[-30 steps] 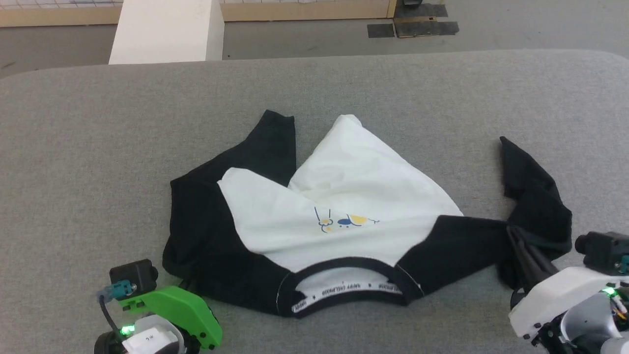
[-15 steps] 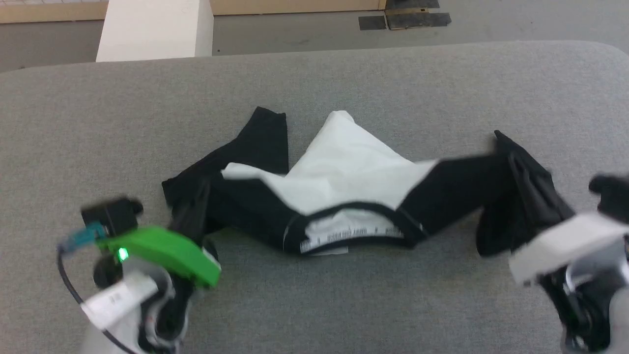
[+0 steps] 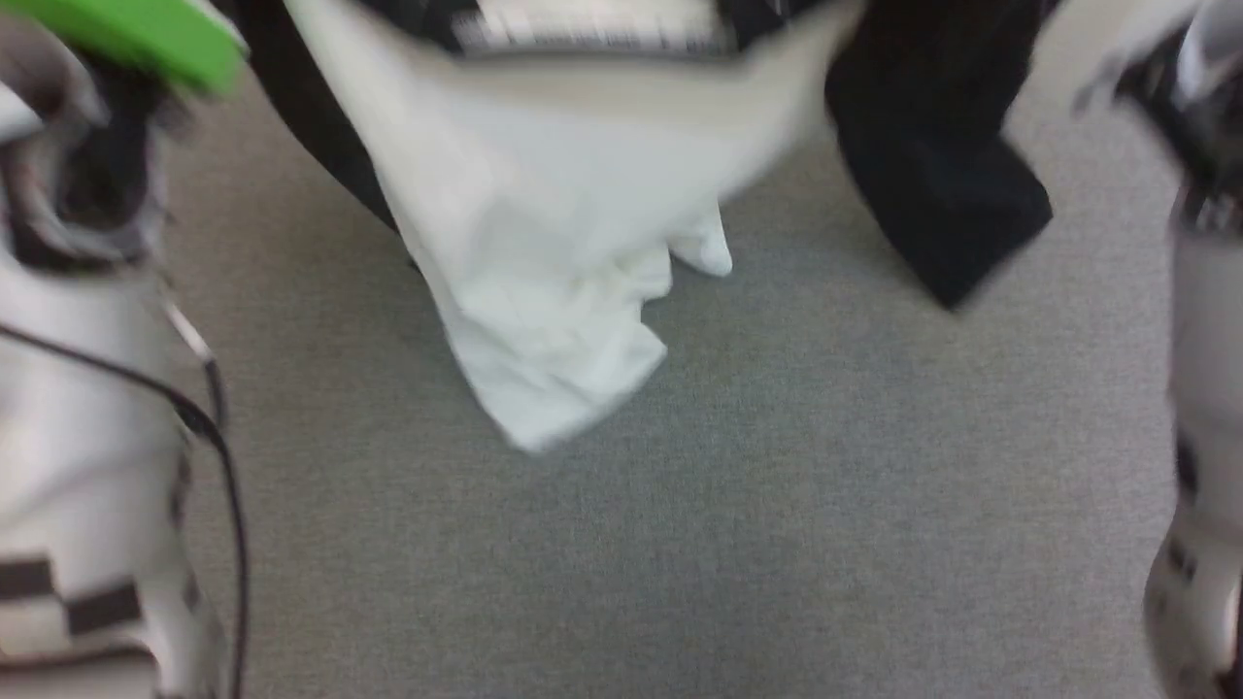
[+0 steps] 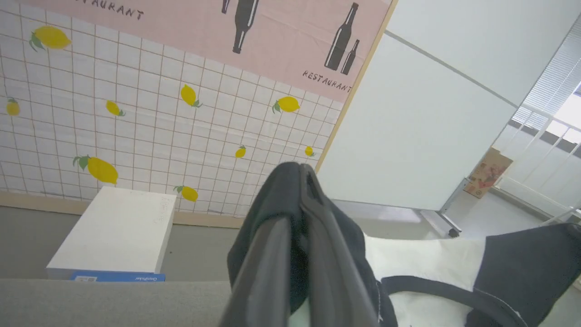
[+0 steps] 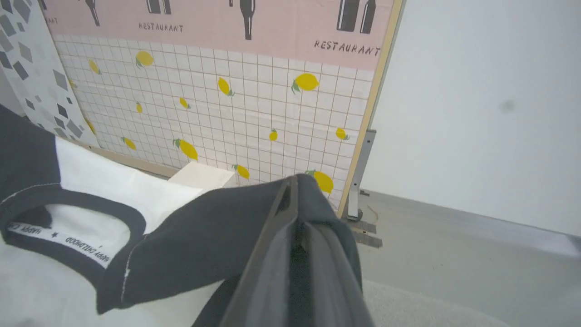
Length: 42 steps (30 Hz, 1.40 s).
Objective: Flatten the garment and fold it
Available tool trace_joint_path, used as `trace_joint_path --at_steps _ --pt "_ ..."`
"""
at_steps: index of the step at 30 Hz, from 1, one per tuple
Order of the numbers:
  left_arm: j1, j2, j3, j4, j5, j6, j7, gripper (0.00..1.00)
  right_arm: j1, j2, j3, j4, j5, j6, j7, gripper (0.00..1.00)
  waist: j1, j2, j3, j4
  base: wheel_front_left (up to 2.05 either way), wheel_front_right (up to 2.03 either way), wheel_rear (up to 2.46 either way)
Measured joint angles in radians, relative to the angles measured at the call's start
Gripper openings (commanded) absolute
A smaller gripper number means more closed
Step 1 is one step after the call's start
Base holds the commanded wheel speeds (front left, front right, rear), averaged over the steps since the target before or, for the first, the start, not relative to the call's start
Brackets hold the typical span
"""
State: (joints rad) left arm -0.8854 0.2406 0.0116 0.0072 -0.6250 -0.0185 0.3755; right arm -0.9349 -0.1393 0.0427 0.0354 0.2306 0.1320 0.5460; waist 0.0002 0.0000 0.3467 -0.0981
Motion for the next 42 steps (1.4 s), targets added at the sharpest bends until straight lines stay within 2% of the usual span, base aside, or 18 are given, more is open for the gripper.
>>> trace_joint_path --at_steps 5,11,16,20,25,32,37,42 --pt "-0.241 0.052 0.000 0.119 0.102 0.018 -0.076 0.00 -0.270 -0.030 0.018 0.142 -0.051 0.000 -0.060 0.00 0.0000 0.0000 0.084 -0.011 0.00 0.00 0.00" --pt "-0.458 0.078 0.008 0.217 0.170 0.041 -0.202 0.00 -0.502 -0.049 0.016 0.251 -0.144 0.000 -0.191 0.00 0.0000 0.0000 0.180 -0.024 0.00 0.00 0.00" --pt "-0.568 0.072 0.048 0.257 0.164 0.055 -0.325 0.00 -0.646 -0.030 -0.027 0.315 -0.202 0.000 -0.314 0.00 0.0000 0.0000 0.240 -0.035 0.00 0.00 0.00" --pt "-0.602 0.052 0.069 0.288 0.136 0.044 -0.380 0.00 -0.714 -0.014 -0.054 0.369 -0.226 0.001 -0.392 0.00 0.0000 0.0000 0.270 -0.035 0.00 0.00 0.00" --pt "-0.529 0.049 0.042 0.367 0.132 0.015 -0.377 0.00 -0.680 -0.010 -0.036 0.465 -0.207 0.001 -0.422 0.00 -0.0001 0.0000 0.279 -0.013 0.00 0.00 0.00" --pt "-0.286 0.069 -0.025 0.468 0.152 -0.036 -0.311 0.00 -0.441 -0.021 0.056 0.570 -0.088 0.000 -0.417 0.00 -0.0001 0.0000 0.254 0.005 0.00 0.00 0.00" --pt "-0.095 0.074 -0.047 0.458 0.132 -0.061 -0.230 0.00 -0.264 -0.053 0.117 0.560 0.026 0.001 -0.395 0.00 -0.0001 0.0000 0.208 0.010 0.00 0.00 0.00" --pt "0.152 0.075 -0.045 0.351 0.077 -0.059 -0.140 0.00 -0.048 -0.092 0.158 0.475 0.131 0.001 -0.343 0.00 -0.0002 0.0000 0.143 0.012 0.00 0.00 0.00"
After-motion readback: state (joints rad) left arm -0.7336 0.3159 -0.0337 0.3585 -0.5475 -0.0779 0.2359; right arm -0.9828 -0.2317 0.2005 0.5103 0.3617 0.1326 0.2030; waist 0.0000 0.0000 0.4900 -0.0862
